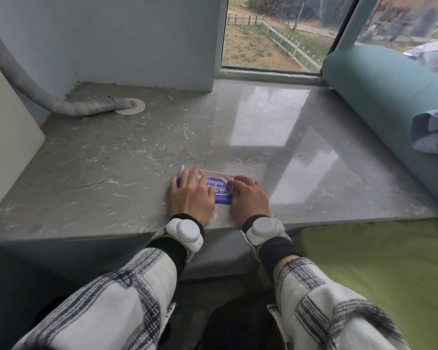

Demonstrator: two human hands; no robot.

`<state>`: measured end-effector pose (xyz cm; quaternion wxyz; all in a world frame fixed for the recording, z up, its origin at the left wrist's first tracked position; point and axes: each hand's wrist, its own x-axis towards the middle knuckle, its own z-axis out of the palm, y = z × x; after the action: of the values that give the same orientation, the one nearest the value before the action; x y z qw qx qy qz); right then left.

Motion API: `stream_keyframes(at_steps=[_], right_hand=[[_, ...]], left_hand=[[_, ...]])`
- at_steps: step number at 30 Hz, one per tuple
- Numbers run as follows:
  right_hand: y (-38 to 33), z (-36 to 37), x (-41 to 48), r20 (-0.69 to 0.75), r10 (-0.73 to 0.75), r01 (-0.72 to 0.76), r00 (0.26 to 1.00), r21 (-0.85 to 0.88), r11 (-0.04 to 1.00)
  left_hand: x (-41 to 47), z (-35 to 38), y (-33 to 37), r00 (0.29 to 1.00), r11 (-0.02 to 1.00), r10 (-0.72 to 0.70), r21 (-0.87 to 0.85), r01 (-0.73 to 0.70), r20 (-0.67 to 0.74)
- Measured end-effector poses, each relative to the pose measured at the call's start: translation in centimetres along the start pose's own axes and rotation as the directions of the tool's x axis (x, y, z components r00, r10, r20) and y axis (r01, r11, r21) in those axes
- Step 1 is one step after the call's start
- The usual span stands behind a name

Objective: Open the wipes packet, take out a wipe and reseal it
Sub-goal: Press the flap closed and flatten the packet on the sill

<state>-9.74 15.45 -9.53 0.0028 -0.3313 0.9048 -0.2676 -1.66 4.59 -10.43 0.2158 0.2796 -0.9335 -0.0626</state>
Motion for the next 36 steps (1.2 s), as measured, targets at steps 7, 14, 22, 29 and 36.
stream_keyframes(at_steps=[7, 14, 22, 29, 36], right_hand=[[0.0, -0.35, -0.16, 0.019, -0.008, 0.009, 1.0, -0.026, 1.0], [-0.05, -0.24, -0.05, 0.015, -0.003, 0.003, 1.0, -0.029, 1.0], [-0.03, -0.09, -0.05, -0.005, -0.003, 0.002, 1.0, -0.008, 1.0], [0.13, -0.08, -0.01, 0.01, -0.027, 0.027, 1.0, -0.056, 0.998], [0.2, 0.02, 0.08, 0.018, -0.024, 0.025, 1.0, -0.062, 0.998]], left_hand=[[-0.84, 0.0, 0.51, 0.913, 0.901, 0.408, -0.164, -0.402, 0.003], [-0.73, -0.21, 0.23, 0.913, 0.904, 0.407, -0.155, -0.398, 0.033], [-0.59, -0.31, 0.38, 0.921, 0.921, 0.379, -0.131, -0.366, 0.092], [-0.57, -0.49, 0.41, 0.924, 0.926, 0.368, -0.134, -0.354, 0.1], [-0.52, -0.42, 0.3, 0.926, 0.92, 0.371, -0.166, -0.355, 0.076]])
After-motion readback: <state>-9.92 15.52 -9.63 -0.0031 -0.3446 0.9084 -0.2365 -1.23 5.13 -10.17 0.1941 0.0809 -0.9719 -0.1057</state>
